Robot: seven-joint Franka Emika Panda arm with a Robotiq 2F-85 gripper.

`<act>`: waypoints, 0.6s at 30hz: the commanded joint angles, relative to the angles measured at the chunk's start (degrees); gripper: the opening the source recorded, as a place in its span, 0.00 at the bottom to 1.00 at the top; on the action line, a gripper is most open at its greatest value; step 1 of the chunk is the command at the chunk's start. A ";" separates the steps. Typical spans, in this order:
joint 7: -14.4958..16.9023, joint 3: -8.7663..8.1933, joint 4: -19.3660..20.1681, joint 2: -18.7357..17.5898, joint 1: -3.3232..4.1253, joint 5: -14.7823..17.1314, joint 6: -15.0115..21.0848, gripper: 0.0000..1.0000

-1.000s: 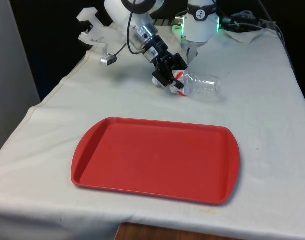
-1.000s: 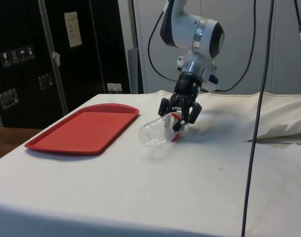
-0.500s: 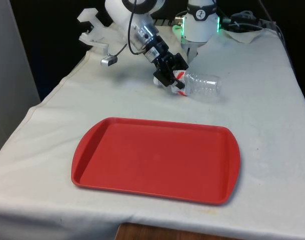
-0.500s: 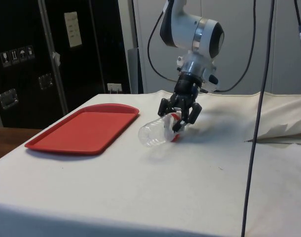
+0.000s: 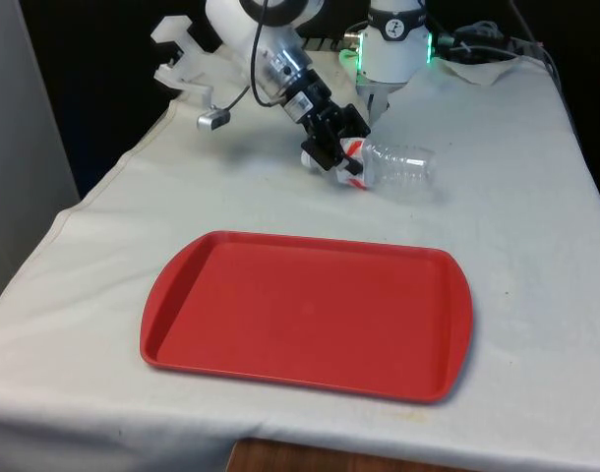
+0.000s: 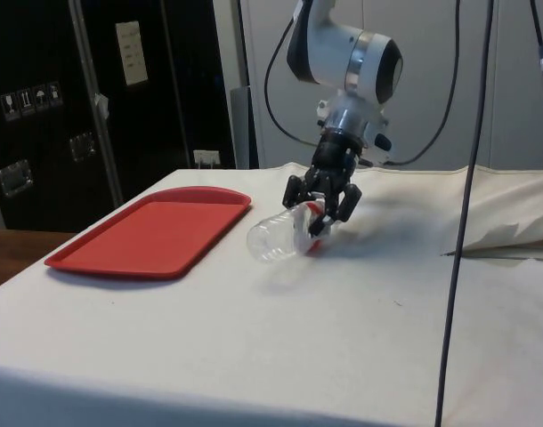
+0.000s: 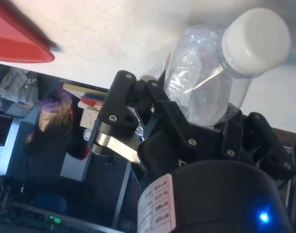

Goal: Place the bottle upright on the tray.

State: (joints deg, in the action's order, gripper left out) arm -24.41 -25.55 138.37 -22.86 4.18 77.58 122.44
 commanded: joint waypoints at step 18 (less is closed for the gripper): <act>-4.35 -0.29 -1.66 2.29 0.34 -2.69 0.29 0.15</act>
State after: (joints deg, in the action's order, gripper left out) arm -28.02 -25.84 136.77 -20.57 4.24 75.34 122.44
